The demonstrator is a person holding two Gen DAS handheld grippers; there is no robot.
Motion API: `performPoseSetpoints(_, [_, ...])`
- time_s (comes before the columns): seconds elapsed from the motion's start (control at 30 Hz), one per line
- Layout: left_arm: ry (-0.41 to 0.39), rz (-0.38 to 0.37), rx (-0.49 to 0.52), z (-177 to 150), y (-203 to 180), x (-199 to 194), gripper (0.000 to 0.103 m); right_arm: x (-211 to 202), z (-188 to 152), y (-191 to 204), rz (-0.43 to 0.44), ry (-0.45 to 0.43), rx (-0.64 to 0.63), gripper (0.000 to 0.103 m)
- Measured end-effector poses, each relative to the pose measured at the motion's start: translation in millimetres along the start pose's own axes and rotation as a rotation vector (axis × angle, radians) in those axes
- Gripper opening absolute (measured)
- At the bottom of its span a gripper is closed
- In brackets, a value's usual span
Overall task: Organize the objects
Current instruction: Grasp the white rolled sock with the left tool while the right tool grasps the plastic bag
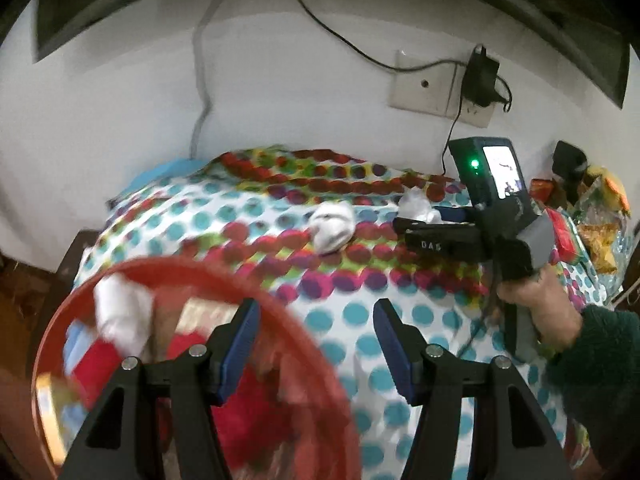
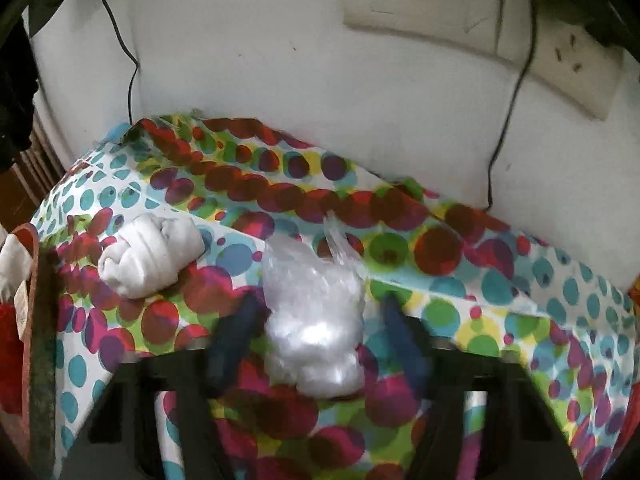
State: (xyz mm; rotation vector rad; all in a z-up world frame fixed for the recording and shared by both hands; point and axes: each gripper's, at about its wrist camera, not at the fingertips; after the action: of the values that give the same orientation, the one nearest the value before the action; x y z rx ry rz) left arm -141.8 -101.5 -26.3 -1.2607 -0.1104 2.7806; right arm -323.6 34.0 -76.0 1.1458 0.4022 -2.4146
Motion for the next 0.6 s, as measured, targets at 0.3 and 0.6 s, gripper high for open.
performPoseSetpoints(0.3, [0.133, 0.036, 0.063, 55, -18, 101, 0.061, -41, -51, -55, -0.039, 0.009, 0.022, 0.036])
performPoseSetpoints(0.6, [0.262, 0.107, 0.003, 72, -15, 162, 0.061, -80, -104, -105, -0.065, 0.007, 0.073, 0.037])
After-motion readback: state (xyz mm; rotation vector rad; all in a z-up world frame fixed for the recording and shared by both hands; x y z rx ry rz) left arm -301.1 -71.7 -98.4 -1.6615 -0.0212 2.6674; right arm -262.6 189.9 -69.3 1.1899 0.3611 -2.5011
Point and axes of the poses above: each gripper's, at about its wrist camera, not at the fingertips, and x roughly the way its jaws point, y to its left, z to its top, and after that the axes turned 5 degrees about -z, right-handed
